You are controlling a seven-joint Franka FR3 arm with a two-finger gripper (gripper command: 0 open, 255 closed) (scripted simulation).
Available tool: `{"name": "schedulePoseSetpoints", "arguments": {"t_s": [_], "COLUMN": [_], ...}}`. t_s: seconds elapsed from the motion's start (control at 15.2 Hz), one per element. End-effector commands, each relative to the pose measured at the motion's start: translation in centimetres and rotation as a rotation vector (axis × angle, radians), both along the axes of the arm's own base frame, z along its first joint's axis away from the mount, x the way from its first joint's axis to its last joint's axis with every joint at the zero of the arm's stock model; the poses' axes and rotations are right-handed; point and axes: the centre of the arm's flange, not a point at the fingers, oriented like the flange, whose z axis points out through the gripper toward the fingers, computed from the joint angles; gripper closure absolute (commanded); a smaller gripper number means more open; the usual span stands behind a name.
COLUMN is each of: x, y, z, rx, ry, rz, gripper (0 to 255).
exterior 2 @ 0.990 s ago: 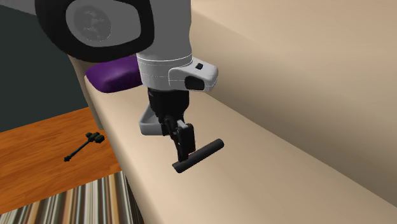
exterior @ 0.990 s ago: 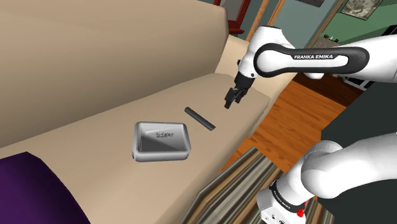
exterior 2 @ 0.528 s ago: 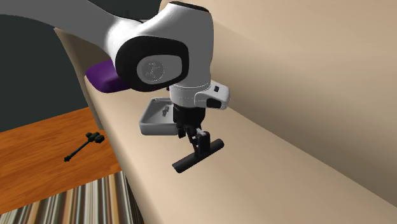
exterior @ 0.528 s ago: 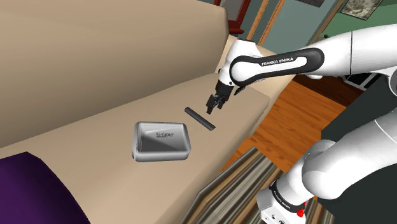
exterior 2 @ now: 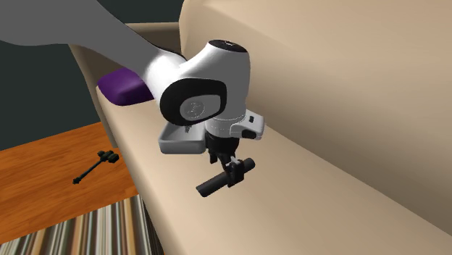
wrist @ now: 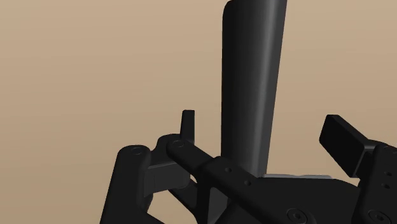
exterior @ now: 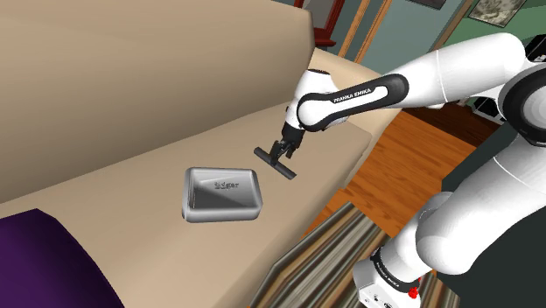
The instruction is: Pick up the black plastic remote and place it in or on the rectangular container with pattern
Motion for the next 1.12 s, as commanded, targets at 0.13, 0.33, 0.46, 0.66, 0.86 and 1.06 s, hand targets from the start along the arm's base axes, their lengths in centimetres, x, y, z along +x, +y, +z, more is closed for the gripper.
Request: {"name": "schedulePoseSetpoints", "arguments": {"t_s": [0.13, 0.33, 0.46, 0.66, 0.86, 1.06], "x": [-0.05, -0.05, -0.05, -0.05, -0.05, -0.01], "y": [0.02, 0.02, 0.02, 0.02, -0.01, -0.08], "z": [-1.89, -1.89, -1.89, -1.88, -1.9, -1.83], "rx": [0.0, 0.0, 0.0, 0.0, 0.0, 0.0], "ry": [-0.001, -0.001, -0.001, 0.0, 0.0, -0.001], "rz": [0.0, 0.0, 0.0, 0.0, 0.0, 0.0], "gripper": [0, 0, 0, 255, 255, 255]}}
